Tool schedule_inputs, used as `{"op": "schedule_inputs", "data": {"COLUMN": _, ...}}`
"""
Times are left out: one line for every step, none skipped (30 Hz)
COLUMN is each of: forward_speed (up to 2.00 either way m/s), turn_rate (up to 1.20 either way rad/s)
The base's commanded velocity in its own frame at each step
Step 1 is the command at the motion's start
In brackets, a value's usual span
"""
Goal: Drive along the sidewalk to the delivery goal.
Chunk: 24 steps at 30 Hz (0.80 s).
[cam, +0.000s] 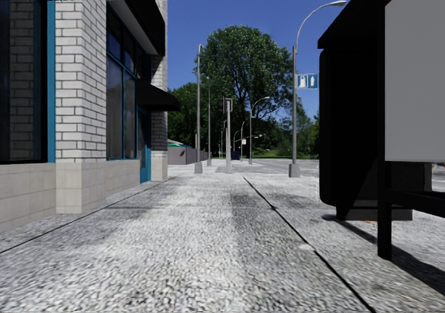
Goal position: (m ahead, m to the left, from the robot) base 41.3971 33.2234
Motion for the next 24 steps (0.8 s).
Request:
{"op": "schedule_inputs", "data": {"forward_speed": 2.0, "turn_rate": 0.0}}
{"op": "schedule_inputs", "data": {"forward_speed": 2.0, "turn_rate": 0.0}}
{"op": "schedule_inputs", "data": {"forward_speed": 2.0, "turn_rate": 0.0}}
{"op": "schedule_inputs", "data": {"forward_speed": 2.0, "turn_rate": 0.0}}
{"op": "schedule_inputs", "data": {"forward_speed": 2.0, "turn_rate": 0.0}}
{"op": "schedule_inputs", "data": {"forward_speed": 2.0, "turn_rate": 0.0}}
{"op": "schedule_inputs", "data": {"forward_speed": 2.0, "turn_rate": 0.0}}
{"op": "schedule_inputs", "data": {"forward_speed": 2.0, "turn_rate": 0.0}}
{"op": "schedule_inputs", "data": {"forward_speed": 2.0, "turn_rate": 0.0}}
{"op": "schedule_inputs", "data": {"forward_speed": 2.0, "turn_rate": 0.0}}
{"op": "schedule_inputs", "data": {"forward_speed": 2.0, "turn_rate": 0.0}}
{"op": "schedule_inputs", "data": {"forward_speed": 2.0, "turn_rate": 0.0}}
{"op": "schedule_inputs", "data": {"forward_speed": 2.0, "turn_rate": 0.0}}
{"op": "schedule_inputs", "data": {"forward_speed": 2.0, "turn_rate": 0.0}}
{"op": "schedule_inputs", "data": {"forward_speed": 2.0, "turn_rate": 0.0}}
{"op": "schedule_inputs", "data": {"forward_speed": 2.0, "turn_rate": 0.0}}
{"op": "schedule_inputs", "data": {"forward_speed": 2.0, "turn_rate": 0.0}}
{"op": "schedule_inputs", "data": {"forward_speed": 2.0, "turn_rate": 0.0}}
{"op": "schedule_inputs", "data": {"forward_speed": 2.0, "turn_rate": 0.0}}
{"op": "schedule_inputs", "data": {"forward_speed": 2.0, "turn_rate": 0.0}}
{"op": "schedule_inputs", "data": {"forward_speed": 2.0, "turn_rate": 0.0}}
{"op": "schedule_inputs", "data": {"forward_speed": 2.0, "turn_rate": 0.0}}
{"op": "schedule_inputs", "data": {"forward_speed": 2.0, "turn_rate": 0.0}}
{"op": "schedule_inputs", "data": {"forward_speed": 2.0, "turn_rate": 0.0}}
